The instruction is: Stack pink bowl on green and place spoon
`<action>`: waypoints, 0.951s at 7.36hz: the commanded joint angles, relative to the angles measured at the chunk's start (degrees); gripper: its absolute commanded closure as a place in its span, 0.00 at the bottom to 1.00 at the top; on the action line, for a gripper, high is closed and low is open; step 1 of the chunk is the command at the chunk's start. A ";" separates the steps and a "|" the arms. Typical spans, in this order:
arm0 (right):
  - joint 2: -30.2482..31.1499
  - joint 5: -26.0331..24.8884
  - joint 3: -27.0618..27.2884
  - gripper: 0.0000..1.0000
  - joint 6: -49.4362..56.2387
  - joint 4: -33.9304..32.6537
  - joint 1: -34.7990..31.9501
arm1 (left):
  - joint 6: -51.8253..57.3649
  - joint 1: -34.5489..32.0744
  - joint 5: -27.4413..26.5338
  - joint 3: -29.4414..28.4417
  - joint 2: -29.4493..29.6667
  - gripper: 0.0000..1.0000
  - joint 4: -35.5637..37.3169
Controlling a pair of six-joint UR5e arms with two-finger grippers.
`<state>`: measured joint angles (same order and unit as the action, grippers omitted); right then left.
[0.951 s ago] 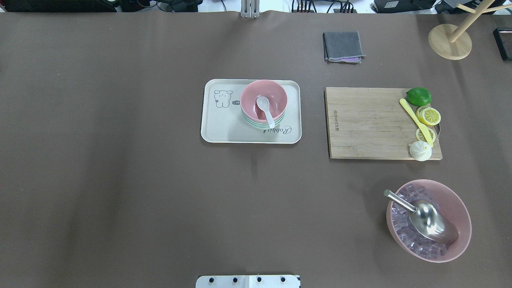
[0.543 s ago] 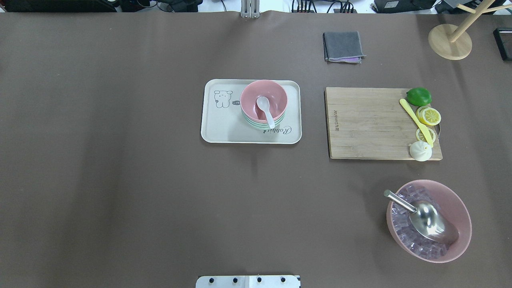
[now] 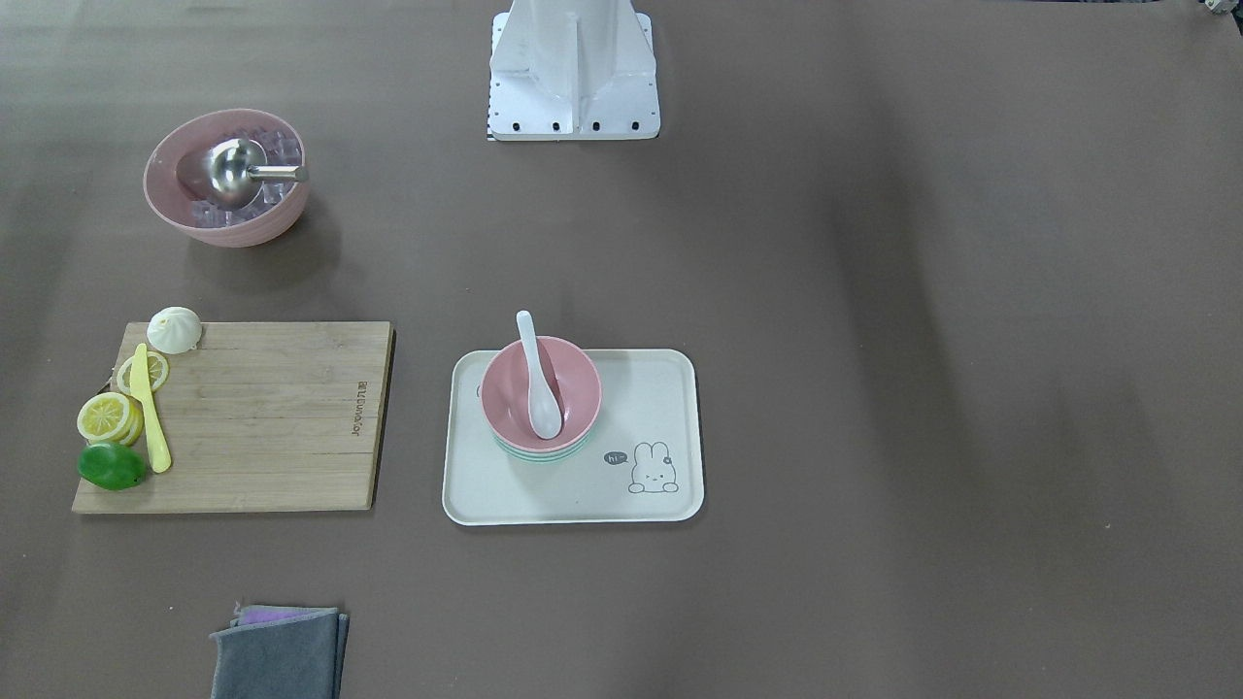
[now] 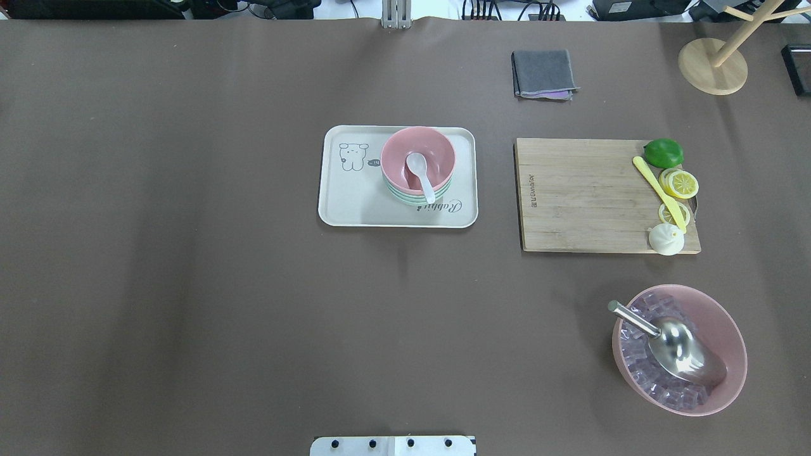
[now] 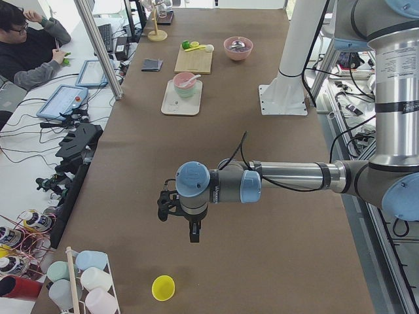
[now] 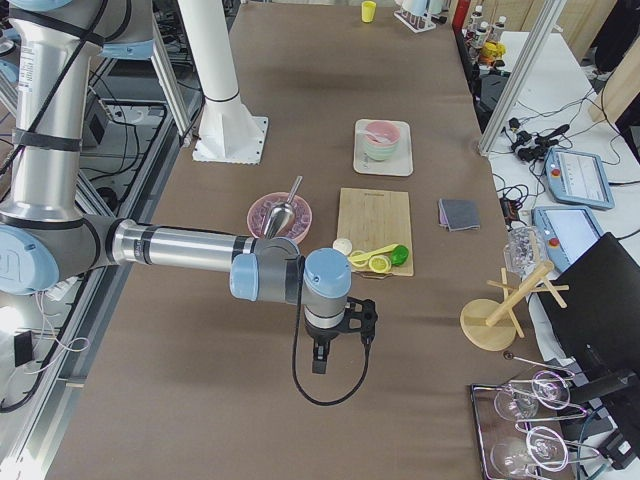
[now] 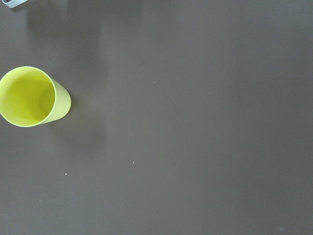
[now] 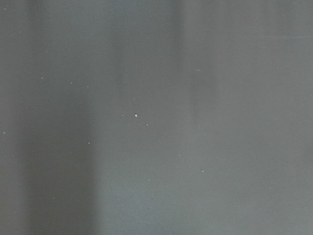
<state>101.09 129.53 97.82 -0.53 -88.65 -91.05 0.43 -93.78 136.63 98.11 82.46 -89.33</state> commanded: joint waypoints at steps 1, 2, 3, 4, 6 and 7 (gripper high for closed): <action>0.16 -0.07 -0.35 0.00 -0.26 -0.03 0.08 | 0.01 0.00 -0.31 -0.11 -0.02 0.02 -0.32; 0.16 -0.07 -0.35 0.00 -0.35 -0.03 0.08 | 0.01 0.00 -0.31 0.07 -0.55 0.02 -0.50; 0.16 -0.07 -0.44 0.00 -0.35 -0.03 0.08 | 0.01 0.00 -0.40 0.07 -0.55 0.02 -0.50; 0.25 -0.07 -0.44 0.00 -0.26 -0.03 0.08 | 0.01 0.00 -0.49 -0.02 -0.55 0.02 -0.50; 0.34 -0.07 -0.52 0.00 -0.26 -0.03 0.08 | 0.01 0.00 -0.40 0.07 -0.55 0.02 -0.50; 0.34 -0.07 -0.53 0.00 -0.26 -0.03 0.08 | 0.01 0.00 -0.49 -0.02 -0.64 0.02 -0.50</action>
<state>101.39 129.46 97.33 -0.82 -88.68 -90.97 0.44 -93.78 136.21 98.12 81.89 -89.82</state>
